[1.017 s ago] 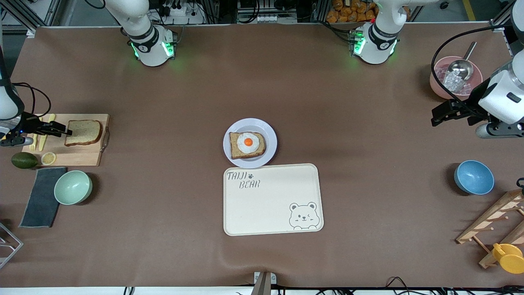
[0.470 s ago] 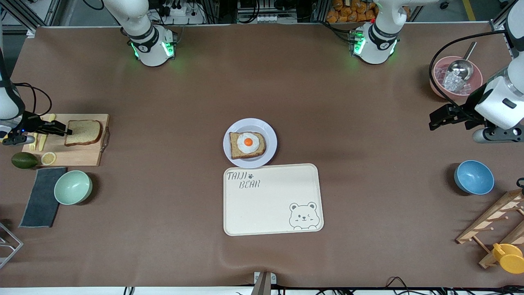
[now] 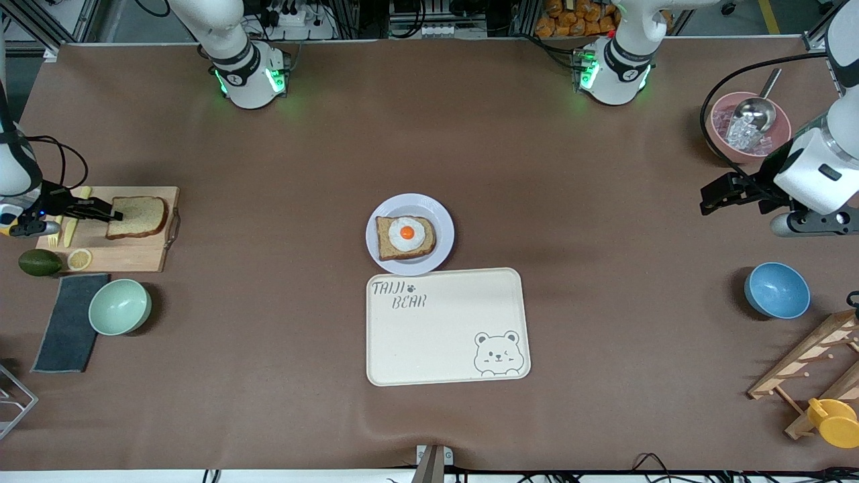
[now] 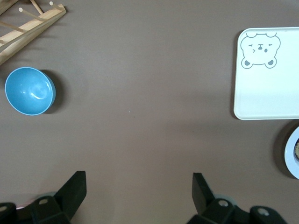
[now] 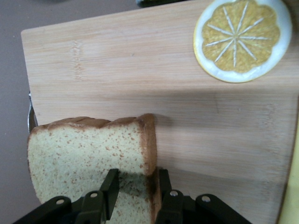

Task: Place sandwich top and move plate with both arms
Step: 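Lower the right gripper and grasp the bread slice by its edge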

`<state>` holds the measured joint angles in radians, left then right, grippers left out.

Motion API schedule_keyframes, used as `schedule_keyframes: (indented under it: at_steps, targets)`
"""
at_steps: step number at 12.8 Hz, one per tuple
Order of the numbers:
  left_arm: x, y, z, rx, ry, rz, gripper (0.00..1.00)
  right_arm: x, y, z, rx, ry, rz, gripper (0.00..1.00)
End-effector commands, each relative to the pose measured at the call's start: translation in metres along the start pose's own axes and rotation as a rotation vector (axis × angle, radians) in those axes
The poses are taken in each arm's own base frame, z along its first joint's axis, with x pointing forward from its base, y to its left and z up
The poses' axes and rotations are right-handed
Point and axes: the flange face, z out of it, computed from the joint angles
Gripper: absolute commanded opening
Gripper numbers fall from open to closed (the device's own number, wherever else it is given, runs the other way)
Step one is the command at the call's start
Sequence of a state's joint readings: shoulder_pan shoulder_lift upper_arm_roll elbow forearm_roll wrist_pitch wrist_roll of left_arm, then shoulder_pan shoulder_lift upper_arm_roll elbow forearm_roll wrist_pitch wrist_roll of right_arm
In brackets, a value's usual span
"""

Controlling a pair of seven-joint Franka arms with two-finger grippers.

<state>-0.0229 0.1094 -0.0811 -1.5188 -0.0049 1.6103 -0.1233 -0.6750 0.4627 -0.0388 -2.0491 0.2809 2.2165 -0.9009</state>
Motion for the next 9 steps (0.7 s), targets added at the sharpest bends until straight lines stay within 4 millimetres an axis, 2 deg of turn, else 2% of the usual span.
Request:
schedule_keyframes:
  at_steps: [1,2,3,7,9]
  targets:
    - [-0.001,-0.003,-0.004,-0.073,0.003,-0.034,1.00,-0.004,0.004,0.000,0.017,0.022,-0.007,0.20]
    - [0.001,-0.012,-0.003,-0.096,0.005,-0.054,1.00,-0.005,0.005,0.000,0.017,0.022,-0.010,0.06]
    - [0.001,-0.012,-0.003,-0.097,0.005,-0.054,1.00,-0.007,0.007,-0.001,0.019,0.023,-0.018,0.00]
    - [0.002,-0.011,0.001,-0.098,0.003,-0.053,1.00,-0.008,0.007,-0.003,0.039,0.015,-0.027,0.00]
    - [0.001,-0.010,0.014,-0.097,0.010,-0.055,1.00,-0.002,0.004,-0.005,0.039,0.014,-0.041,0.00]
